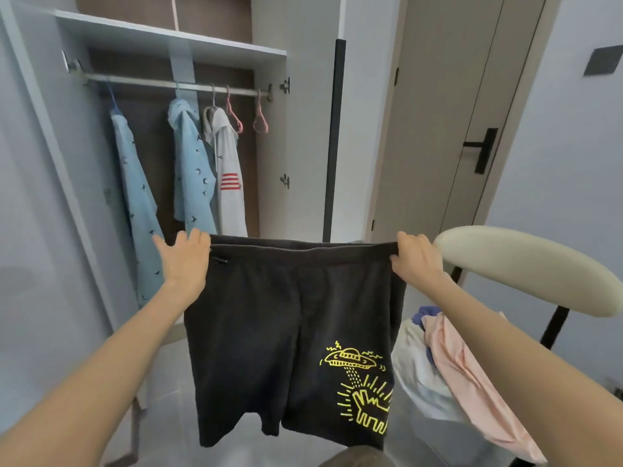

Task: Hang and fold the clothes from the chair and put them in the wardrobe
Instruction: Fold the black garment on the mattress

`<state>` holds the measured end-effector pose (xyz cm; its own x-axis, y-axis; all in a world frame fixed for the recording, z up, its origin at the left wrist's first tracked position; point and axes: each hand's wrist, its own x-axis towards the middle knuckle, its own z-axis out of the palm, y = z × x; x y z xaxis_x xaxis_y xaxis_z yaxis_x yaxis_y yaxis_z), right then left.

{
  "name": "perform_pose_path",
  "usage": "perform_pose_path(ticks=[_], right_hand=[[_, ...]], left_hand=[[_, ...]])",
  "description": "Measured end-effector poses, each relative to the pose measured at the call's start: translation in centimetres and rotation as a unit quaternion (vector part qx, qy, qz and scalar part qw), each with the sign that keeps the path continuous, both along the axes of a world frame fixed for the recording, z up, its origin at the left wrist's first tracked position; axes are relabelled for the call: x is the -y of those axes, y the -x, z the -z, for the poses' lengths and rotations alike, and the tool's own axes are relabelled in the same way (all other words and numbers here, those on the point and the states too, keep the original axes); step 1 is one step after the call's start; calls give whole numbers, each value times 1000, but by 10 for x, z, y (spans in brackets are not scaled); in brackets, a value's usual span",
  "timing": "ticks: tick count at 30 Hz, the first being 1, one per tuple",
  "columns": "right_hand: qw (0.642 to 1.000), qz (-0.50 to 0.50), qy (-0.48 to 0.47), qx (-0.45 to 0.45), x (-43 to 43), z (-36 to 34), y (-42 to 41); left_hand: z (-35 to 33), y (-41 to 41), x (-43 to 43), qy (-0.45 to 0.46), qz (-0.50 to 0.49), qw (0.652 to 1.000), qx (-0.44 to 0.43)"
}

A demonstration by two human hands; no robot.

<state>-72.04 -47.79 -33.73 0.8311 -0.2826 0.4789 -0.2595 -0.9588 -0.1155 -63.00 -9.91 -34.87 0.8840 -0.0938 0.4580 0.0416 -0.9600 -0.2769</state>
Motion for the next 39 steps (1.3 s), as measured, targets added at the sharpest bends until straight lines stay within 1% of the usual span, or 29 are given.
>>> perform_pose_path(ticks=[2,4,7,9,12,14,18,20,22,24,26,27,28,29,31,33,34,36,37,39], right_hand=[[998,-18,-57,-6,0,6,-3],[994,-45,-104,0,2,10,-6],[981,-60,-183,5,4,12,-7],[964,-50,-262,-1,7,14,-7],[930,-47,-364,11,10,19,-8],[910,-38,-412,29,12,22,-9],[875,-31,-479,56,17,26,-7],[851,-4,-520,71,21,30,-8],[819,44,-567,74,24,32,-10],[782,89,-614,65,26,33,-12],[741,106,-659,67,27,29,-13],[723,101,-680,69,26,26,-13],[709,92,-696,71,26,23,-15],[701,81,-706,69,24,18,-16],[689,65,-720,60,19,9,-22],[672,46,-739,32,10,0,-29],[663,32,-747,19,5,-4,-33],[659,14,-752,-2,-8,-9,-41],[659,0,-752,-11,-16,-9,-45],[654,-37,-755,-18,-34,-6,-51]], left_hand=[[8,-3,-4,27,3,999,-26],[13,-6,-8,119,16,992,-48],[18,-4,-9,237,67,968,-41],[18,-2,-8,294,66,952,-45],[21,-9,-6,330,61,937,-98],[24,-14,-1,368,72,920,-118],[27,-17,10,470,91,867,-135],[30,-20,15,535,95,826,-149],[30,-23,21,619,79,763,-169],[31,-29,25,712,36,673,-194],[30,-33,27,788,-26,565,-244],[29,-35,26,810,-45,519,-269],[26,-34,27,823,-53,488,-285],[23,-35,29,834,-54,466,-289],[17,-35,36,853,-33,436,-285],[9,-31,47,853,5,422,-307],[4,-28,54,844,26,423,-328],[-4,-21,71,837,57,418,-349],[-6,-18,80,840,68,413,-345],[-10,-11,100,837,94,427,-329]])
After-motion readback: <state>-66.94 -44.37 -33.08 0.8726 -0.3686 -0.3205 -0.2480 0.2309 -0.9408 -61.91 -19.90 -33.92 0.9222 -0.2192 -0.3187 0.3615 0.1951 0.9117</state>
